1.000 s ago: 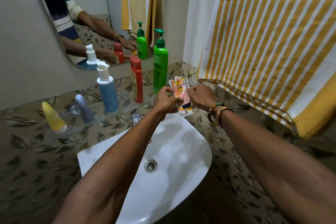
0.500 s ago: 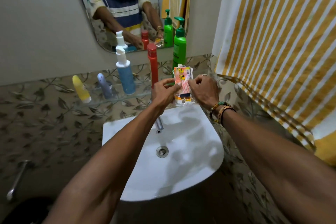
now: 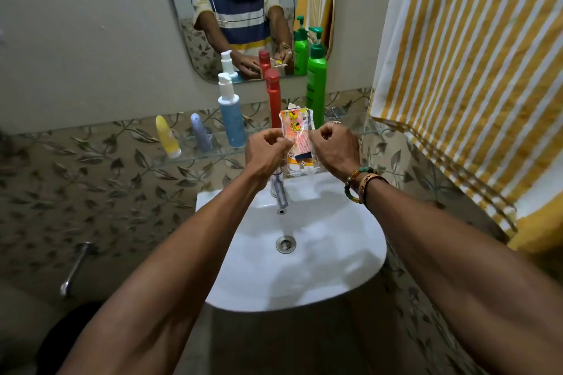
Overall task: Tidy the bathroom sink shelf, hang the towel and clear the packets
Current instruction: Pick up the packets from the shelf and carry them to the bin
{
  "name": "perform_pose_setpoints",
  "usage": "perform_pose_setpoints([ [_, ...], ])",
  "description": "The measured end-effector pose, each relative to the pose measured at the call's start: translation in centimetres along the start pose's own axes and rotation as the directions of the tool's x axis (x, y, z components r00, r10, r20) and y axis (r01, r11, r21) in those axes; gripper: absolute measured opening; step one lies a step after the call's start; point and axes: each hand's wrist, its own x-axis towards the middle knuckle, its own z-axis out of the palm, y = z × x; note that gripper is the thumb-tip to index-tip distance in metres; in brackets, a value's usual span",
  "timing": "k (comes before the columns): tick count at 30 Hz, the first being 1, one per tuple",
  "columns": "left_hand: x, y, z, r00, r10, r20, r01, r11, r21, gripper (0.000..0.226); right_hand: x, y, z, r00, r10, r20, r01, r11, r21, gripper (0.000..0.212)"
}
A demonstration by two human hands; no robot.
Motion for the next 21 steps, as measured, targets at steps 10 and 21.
perform_pose_setpoints([
  [10, -4.0, 1.1, -6.0, 0.998, 0.007, -0.068, -0.012, 0.997, -0.070, 0.031, -4.1, -4.8, 1.7, 0.994, -0.094, 0.060, 0.094, 0.996, -0.001, 0.010],
  [21, -6.6, 0.6, -11.4, 0.993, -0.015, -0.120, 0.007, 0.998, -0.068, 0.038, -7.5, -8.5, 3.9, 0.982, -0.153, 0.114, 0.155, 0.988, -0.007, 0.018],
])
